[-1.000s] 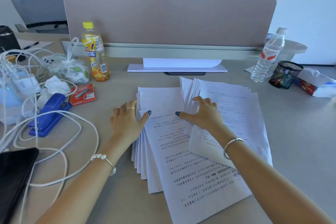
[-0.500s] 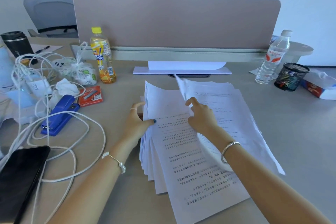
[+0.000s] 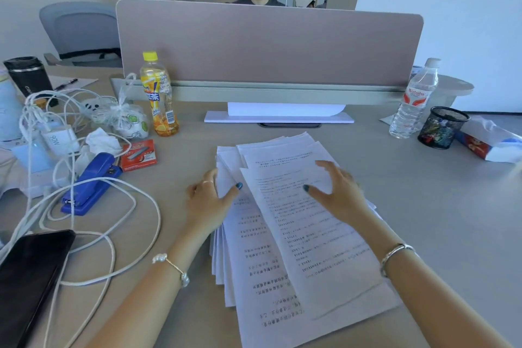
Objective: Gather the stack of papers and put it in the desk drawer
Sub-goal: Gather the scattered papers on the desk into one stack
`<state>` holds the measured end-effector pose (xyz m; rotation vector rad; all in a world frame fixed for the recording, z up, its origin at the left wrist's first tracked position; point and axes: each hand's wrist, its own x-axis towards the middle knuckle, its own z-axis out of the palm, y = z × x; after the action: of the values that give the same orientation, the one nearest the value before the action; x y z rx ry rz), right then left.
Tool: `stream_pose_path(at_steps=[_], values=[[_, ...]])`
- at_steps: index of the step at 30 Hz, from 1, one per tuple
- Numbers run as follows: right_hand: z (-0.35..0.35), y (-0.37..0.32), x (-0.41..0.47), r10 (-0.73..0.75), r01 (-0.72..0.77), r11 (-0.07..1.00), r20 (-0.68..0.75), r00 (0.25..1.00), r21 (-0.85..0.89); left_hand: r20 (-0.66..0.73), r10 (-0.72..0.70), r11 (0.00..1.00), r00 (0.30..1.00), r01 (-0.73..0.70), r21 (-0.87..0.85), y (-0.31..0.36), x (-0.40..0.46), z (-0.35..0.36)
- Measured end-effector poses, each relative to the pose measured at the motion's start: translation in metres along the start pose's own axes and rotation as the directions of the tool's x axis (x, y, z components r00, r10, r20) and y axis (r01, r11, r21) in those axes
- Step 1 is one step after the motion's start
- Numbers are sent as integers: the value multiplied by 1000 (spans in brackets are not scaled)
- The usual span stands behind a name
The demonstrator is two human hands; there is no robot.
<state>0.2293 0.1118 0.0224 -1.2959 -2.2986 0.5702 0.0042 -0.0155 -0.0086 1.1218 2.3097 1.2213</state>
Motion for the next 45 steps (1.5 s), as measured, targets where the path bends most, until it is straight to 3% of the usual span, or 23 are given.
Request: stream_pose_path(at_steps=[2, 5, 8, 12, 19, 26, 31, 33, 35, 38, 42, 45], values=[[-6, 29, 11, 154, -154, 973, -14, 988, -171, 32, -7, 990, 999, 2, 138, 1, -6, 1], [-2, 47, 13, 278, -266, 951, 61, 959, -155, 76, 22, 988, 997, -34, 153, 5, -14, 4], [10, 37, 5, 235, -229, 970, 77, 969, -76, 99, 143, 990, 985, -141, -32, 12, -14, 11], [18, 13, -7, 145, -146, 989, 186, 972, -5, 148, 158, 933, 976, -98, -345, 31, -19, 19], [13, 17, -16, 83, -126, 949, 158, 984, 287, 60, 168, 870, 984, -120, -479, 20, -9, 17], [13, 23, -17, 122, -141, 819, 72, 990, 557, 57, 207, 789, 977, -133, -600, 18, -7, 17], [4, 27, -12, 280, -268, 560, 125, 952, 784, -84, 275, 666, 958, -253, -702, 33, -18, 4], [-7, 28, -12, 206, -312, 449, 243, 948, 837, -143, 297, 594, 944, -300, -747, 40, -20, -3], [-14, 24, -17, 21, -317, 473, 350, 937, 822, -125, 324, 558, 938, -296, -775, 48, -25, -10], [-11, 16, -25, -107, -208, 470, 290, 951, 858, -22, 291, 633, 956, -210, -745, 59, -36, -17], [-18, 6, -32, -135, -15, 350, 66, 989, 937, 210, 172, 775, 962, -1, -632, 52, -39, -21], [-20, 5, -35, -122, 18, 345, 26, 992, 939, 352, 132, 840, 927, 84, -536, 38, -36, -20]])
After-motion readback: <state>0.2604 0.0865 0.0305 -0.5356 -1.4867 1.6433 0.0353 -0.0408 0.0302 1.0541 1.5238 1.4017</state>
